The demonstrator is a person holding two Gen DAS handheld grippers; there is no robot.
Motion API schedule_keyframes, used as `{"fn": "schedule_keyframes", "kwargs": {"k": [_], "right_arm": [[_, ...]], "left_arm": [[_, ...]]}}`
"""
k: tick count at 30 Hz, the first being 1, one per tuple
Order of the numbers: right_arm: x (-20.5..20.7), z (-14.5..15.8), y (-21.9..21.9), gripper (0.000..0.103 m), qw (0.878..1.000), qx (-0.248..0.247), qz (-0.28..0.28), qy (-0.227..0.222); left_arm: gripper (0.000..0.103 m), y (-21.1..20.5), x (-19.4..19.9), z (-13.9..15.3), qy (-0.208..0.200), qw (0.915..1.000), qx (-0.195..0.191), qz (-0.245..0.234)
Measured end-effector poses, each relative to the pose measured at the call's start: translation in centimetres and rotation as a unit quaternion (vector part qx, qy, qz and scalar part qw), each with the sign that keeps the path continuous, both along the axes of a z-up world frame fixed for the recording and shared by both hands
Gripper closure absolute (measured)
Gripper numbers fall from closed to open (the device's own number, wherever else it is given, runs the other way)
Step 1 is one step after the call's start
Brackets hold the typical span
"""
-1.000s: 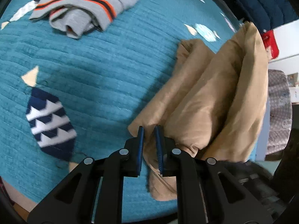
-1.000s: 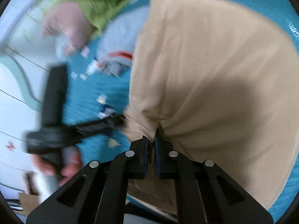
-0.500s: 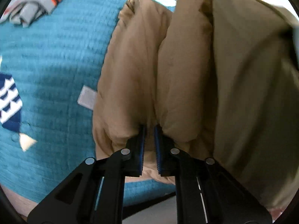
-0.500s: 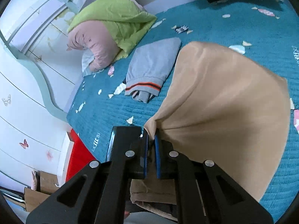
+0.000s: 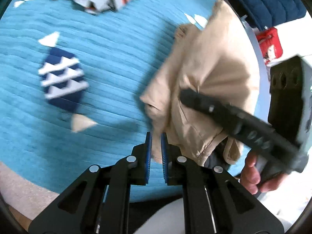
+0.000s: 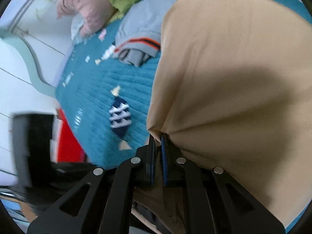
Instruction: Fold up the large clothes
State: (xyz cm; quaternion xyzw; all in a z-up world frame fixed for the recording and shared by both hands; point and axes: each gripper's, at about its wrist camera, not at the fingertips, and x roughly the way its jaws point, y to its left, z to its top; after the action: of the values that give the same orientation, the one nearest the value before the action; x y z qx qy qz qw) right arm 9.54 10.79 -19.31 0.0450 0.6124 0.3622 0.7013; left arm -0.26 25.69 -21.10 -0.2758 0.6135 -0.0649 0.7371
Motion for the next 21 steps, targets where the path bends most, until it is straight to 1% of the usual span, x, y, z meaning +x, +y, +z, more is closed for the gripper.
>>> {"fn": "schedule_keyframes", "kwargs": {"k": [2, 4, 7, 8, 10, 11, 12, 13, 14, 15, 18, 19, 21], "right_arm": [[0.0, -0.8, -0.1, 0.096, 1.0, -0.004, 0.01, -0.008], [0.0, -1.0, -0.2, 0.096, 1.0, -0.002, 0.003, -0.005], [-1.0, -0.5, -0.9, 0.095, 1.0, 0.002, -0.004, -0.025], [-1.3, -0.3, -1.0, 0.093, 0.999, 0.004, -0.004, -0.032], [-2.2, 0.2, -1.2, 0.085, 0.999, 0.017, 0.001, -0.045], [-2.6, 0.4, -1.3, 0.075, 0.998, 0.03, 0.005, -0.048], [-2.9, 0.5, -1.2, 0.062, 0.998, 0.041, 0.01, -0.05], [-3.2, 0.9, -1.0, 0.056, 0.997, 0.052, 0.019, -0.054], [-3.4, 1.1, -1.2, 0.047, 0.996, 0.066, 0.02, -0.053], [-3.4, 1.3, -1.5, 0.043, 0.996, 0.077, 0.02, -0.051], [-3.9, 1.7, -1.9, 0.041, 0.995, 0.081, 0.032, -0.048], [-4.0, 2.4, -2.3, 0.041, 0.995, 0.086, 0.03, -0.052], [-4.2, 3.9, -3.3, 0.041, 0.993, 0.09, 0.022, -0.068]], "left_arm": [[0.093, 1.1, 0.1, 0.8, -0.007, 0.9998, 0.013, 0.014], [0.093, 2.0, 0.7, 2.1, -0.022, 0.9994, 0.02, 0.016], [0.093, 1.5, 2.7, 4.8, -0.064, 0.9978, 0.015, 0.006], [0.093, 1.6, 3.0, 5.4, -0.075, 0.9971, 0.014, 0.002], [0.093, 0.6, 4.6, 6.6, -0.093, 0.9954, 0.018, -0.005], [0.093, 0.2, 5.1, 7.1, -0.098, 0.995, 0.019, -0.009], [0.093, -0.4, 5.8, 7.5, -0.104, 0.9944, 0.015, -0.015], [0.096, -1.3, 6.6, 7.6, -0.108, 0.9939, 0.01, -0.02], [0.1, -1.9, 7.3, 7.8, -0.111, 0.9934, 0.006, -0.027], [0.099, -3.4, 8.0, 7.6, -0.112, 0.9934, 0.007, -0.027], [0.099, -4.0, 8.9, 7.1, -0.11, 0.9933, -0.016, -0.032], [0.099, -4.1, 9.0, 7.1, -0.11, 0.9932, -0.022, -0.034], [0.099, -4.6, 9.4, 7.3, -0.115, 0.9921, -0.021, -0.044]]}}
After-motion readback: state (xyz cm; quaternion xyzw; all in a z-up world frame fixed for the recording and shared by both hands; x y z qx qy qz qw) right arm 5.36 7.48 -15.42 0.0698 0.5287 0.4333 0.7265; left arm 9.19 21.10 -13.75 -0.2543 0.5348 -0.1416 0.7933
